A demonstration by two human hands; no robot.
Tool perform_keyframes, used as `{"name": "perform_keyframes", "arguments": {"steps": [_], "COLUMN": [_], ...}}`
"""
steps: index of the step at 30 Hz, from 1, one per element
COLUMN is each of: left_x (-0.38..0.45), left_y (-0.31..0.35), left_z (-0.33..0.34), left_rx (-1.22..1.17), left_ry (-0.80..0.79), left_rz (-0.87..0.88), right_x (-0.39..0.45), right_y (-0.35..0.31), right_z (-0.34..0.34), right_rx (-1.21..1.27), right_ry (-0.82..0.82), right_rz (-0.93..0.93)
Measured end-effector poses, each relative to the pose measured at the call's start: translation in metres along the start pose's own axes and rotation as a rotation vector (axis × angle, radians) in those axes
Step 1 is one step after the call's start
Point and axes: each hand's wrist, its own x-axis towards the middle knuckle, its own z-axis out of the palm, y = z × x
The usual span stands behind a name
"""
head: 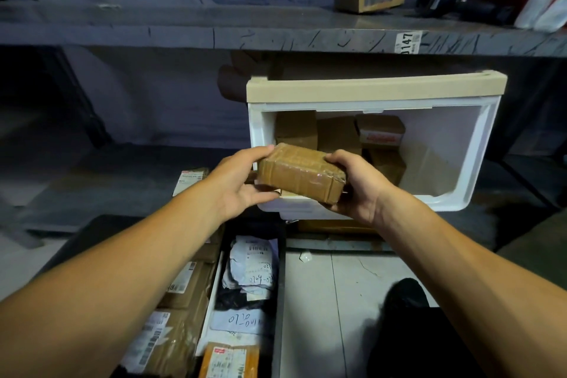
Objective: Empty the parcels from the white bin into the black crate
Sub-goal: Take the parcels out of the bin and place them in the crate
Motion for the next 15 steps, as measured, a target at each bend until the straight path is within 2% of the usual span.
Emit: {"name": "perform_keyframes", "arguments": {"steps": [3, 7, 10, 15], "left_x": [-0.002, -0.002, 0.001, 0.000], "left_y": [-0.005, -0.016, -0.017, -0.013], "left_z": [0.003, 0.015, 0.018, 0.015], "left_rx": [0.029, 0.069, 0.039, 0.090], "left_ry": [-0.009, -0.106, -0.093, -0.089], "left_rz": [-0.046, -0.051, -0.050, -0.104], "right_x": [0.001, -0.002, -0.004, -0.002], "right_y": [0.004, 0.010, 0.014, 0.009], "right_z": [0.000, 0.004, 0.006, 0.003], "right_rx": [0.053, -0.029, -0.116, -0.077], "right_ry": [0.040, -0.061, -0.104, -0.028], "right_rz": [-0.030, -0.057, -0.064, -0.106]}}
